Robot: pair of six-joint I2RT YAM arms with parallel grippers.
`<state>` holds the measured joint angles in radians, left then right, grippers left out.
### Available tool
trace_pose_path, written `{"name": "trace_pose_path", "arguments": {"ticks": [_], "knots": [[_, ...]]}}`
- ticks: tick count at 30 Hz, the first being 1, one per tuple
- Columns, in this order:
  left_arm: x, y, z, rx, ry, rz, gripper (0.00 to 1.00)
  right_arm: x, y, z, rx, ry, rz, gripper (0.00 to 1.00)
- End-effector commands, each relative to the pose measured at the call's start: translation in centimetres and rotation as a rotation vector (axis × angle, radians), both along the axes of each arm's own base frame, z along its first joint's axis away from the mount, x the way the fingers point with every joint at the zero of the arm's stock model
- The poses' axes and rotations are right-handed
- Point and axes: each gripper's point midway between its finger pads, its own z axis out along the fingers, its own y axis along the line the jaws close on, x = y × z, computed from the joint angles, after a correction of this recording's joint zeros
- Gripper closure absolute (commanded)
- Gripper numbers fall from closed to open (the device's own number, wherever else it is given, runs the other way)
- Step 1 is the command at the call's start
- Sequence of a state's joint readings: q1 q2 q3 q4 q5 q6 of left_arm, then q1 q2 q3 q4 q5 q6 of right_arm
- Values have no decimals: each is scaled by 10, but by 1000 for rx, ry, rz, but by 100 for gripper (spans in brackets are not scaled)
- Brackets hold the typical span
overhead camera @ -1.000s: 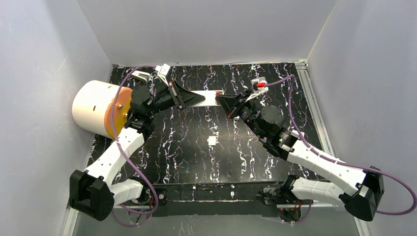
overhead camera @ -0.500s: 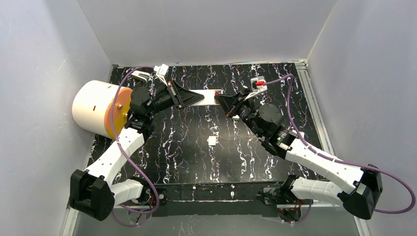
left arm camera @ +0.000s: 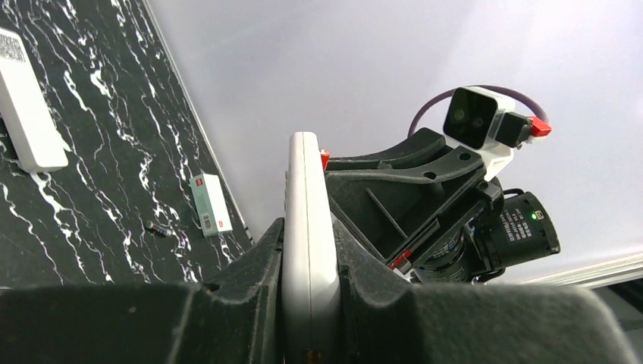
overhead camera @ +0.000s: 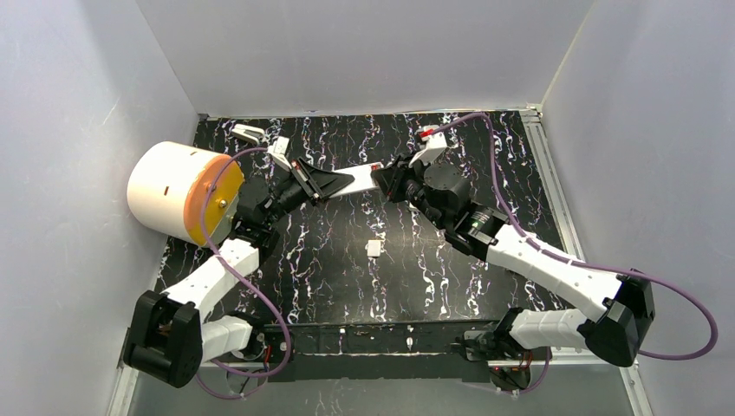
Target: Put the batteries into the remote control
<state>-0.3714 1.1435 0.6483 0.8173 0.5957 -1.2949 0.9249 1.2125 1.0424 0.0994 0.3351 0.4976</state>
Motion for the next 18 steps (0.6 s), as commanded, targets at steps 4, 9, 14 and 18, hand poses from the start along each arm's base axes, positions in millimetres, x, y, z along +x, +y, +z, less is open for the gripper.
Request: {"name": "trace_pose_path", "arguments": {"ticks": [4, 9, 14, 18], "knots": [[-42, 11, 105, -279, -311, -66, 100, -24, -11, -95, -315, 219, 88, 77], [-40, 8, 97, -267, -296, -83, 100, -22, -6, -84, -320, 215, 106, 73], [-38, 8, 91, -261, -286, -79, 100, -18, -7, -67, -309, 205, 89, 70], [-38, 8, 88, -261, -281, -77, 100, -15, -9, -54, -294, 202, 67, 65]]}}
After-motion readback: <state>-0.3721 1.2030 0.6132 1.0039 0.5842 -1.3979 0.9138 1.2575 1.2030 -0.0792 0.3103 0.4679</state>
